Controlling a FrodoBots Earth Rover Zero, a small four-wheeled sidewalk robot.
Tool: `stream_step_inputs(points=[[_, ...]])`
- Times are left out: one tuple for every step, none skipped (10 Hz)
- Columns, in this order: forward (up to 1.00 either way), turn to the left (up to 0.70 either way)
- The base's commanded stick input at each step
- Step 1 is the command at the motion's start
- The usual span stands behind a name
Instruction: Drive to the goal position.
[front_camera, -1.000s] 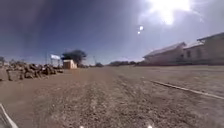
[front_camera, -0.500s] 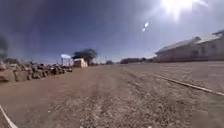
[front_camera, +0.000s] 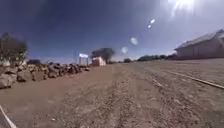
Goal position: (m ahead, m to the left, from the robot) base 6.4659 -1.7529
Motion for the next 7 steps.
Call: stream_step_inputs(points=[[0.70,0.00],[0.70,0.00],[0.70,0.00],[0.70,0.00],[0.70,0.00],[0.70,0.05],[0.70,0.10]])
